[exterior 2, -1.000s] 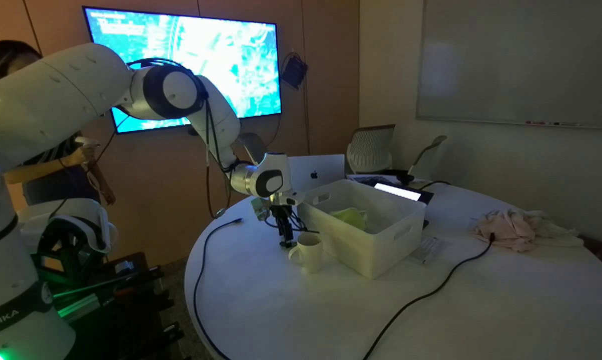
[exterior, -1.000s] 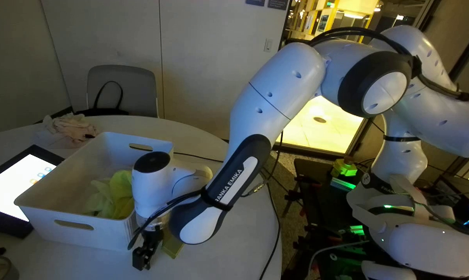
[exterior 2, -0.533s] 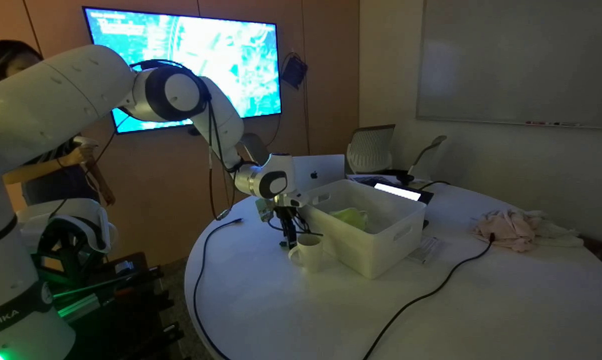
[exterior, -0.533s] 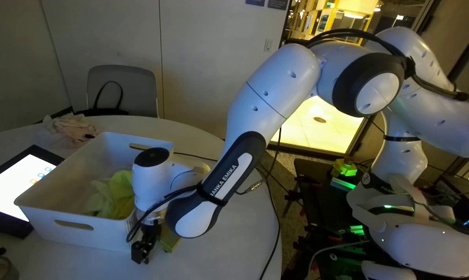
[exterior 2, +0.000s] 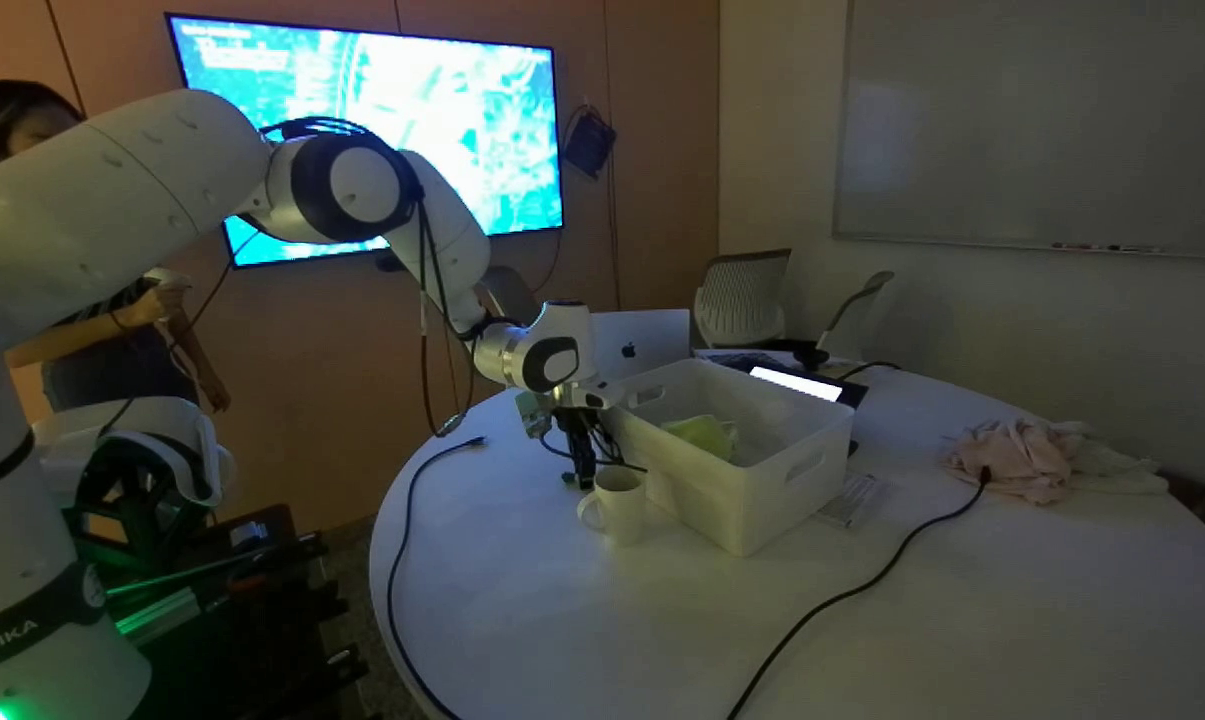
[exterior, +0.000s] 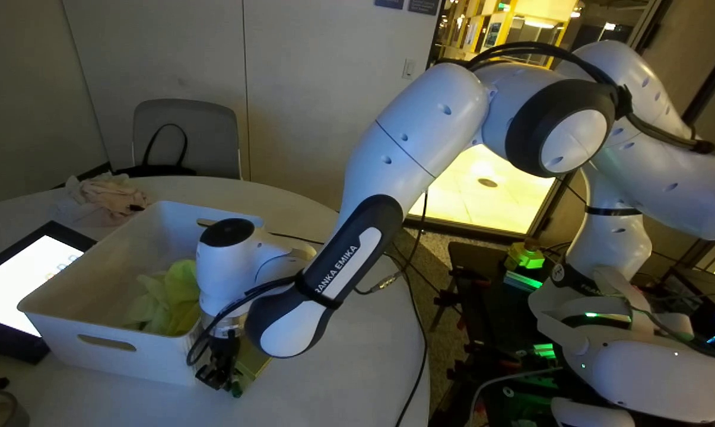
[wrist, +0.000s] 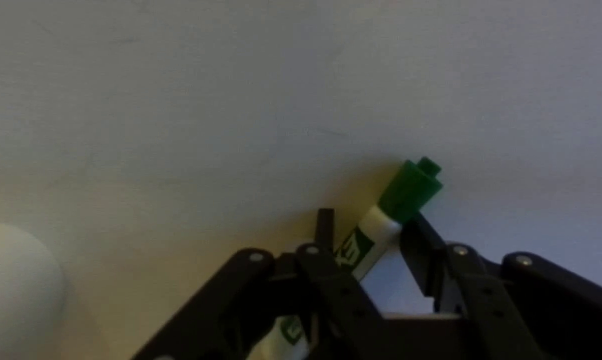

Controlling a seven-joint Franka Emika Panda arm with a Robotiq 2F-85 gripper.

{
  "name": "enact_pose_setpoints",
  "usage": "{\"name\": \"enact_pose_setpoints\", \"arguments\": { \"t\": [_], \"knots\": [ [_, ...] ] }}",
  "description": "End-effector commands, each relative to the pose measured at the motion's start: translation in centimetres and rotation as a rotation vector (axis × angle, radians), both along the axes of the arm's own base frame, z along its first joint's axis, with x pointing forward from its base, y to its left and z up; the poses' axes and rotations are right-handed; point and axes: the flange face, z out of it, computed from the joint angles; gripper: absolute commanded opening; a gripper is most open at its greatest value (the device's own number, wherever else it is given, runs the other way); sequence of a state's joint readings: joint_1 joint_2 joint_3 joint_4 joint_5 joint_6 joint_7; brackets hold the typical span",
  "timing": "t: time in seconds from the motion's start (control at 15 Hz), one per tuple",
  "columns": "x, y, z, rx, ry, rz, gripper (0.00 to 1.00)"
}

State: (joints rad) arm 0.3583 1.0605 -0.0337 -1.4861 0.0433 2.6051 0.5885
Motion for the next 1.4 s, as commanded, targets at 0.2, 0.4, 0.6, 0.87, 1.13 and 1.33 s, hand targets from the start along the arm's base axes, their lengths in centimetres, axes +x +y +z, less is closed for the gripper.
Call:
{"name": "enact_pose_setpoints", "arguments": {
  "t": [0.2,0.4,0.6,0.87,1.13,1.33],
  "knots": [
    [0.1,0.4,0.3,-0.007,0.003,0.005,0.09],
    [-0.3,0.4,1.0,-0.019,0.0,0.006,0.08],
    [-0.9,0.1,1.9,-0.029,0.014,0.01,0.06],
    [-2.4,-0.8,4.6,-0.026,0.04,0.016,0.05],
    [-4.2,-1.6,8.7,-0.023,0.069,0.039,0.05],
    [-5.3,-2.4,12.1,-0.016,0.061,0.043,0.05]
  ]
}}
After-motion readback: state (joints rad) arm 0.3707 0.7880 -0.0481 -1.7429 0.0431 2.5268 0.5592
